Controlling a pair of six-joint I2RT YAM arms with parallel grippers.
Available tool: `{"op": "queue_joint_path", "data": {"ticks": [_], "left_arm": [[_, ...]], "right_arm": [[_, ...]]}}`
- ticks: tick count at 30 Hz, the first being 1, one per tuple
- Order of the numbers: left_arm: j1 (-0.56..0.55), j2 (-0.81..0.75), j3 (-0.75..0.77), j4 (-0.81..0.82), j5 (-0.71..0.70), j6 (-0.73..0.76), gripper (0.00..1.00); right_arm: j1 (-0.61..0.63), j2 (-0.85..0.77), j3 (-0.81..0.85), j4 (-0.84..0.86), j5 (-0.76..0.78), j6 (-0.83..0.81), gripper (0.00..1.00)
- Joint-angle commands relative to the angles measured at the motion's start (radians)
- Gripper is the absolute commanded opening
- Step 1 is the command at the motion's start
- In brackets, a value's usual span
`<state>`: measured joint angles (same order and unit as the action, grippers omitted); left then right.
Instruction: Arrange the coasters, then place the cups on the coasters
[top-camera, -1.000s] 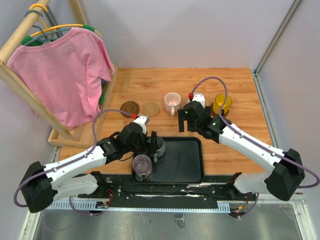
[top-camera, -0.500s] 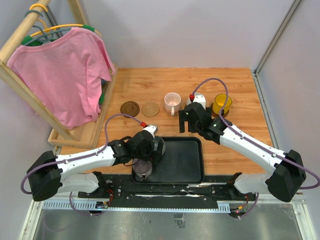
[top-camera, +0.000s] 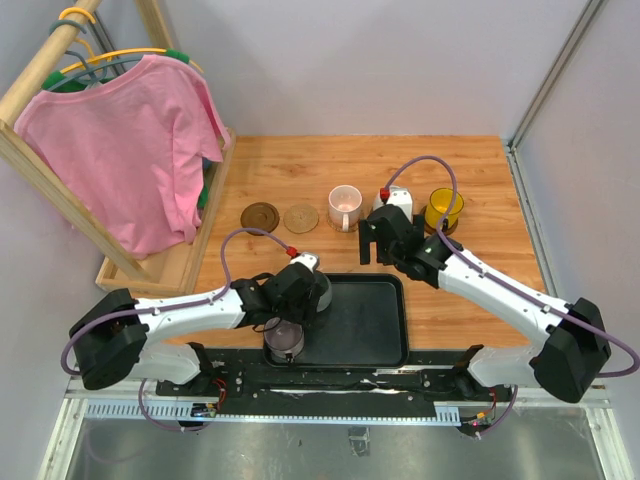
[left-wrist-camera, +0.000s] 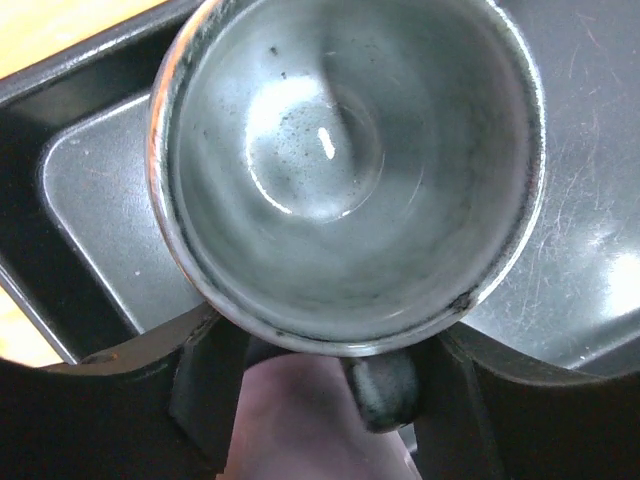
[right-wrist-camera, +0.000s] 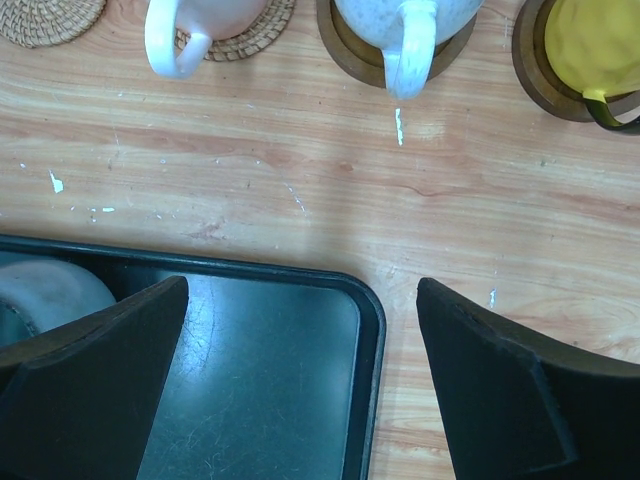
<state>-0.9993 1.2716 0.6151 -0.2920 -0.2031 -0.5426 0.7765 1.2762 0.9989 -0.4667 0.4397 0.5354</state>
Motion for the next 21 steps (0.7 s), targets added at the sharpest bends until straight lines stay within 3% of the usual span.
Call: {"op": "queue_joint_path", "data": {"ticks": [1, 8, 15, 21], "left_arm": [[-0.01, 0.02, -0.002, 0.046, -0.037, 0.024, 0.58], [-0.01, 0.028, -0.001, 0.059, -0.058, 0.049, 0.34], [-0.01, 0.014, -0.003, 0.061, -0.092, 0.072, 0.02], [-0.01, -0.035, 0.027, 0.047, -0.143, 0.108, 0.0]], "right_arm": [[0.001, 0.019, 0.007, 0.011, 0.022, 0.021, 0.98], [0.003, 0.047, 0.02, 0.011, 0.017, 0.028, 0.98], [0.003, 0.068, 0.03, 0.008, -0.03, 0.031, 0.98], [0.002, 0.054, 0.02, 0.005, -0.007, 0.032, 0.98]]}}
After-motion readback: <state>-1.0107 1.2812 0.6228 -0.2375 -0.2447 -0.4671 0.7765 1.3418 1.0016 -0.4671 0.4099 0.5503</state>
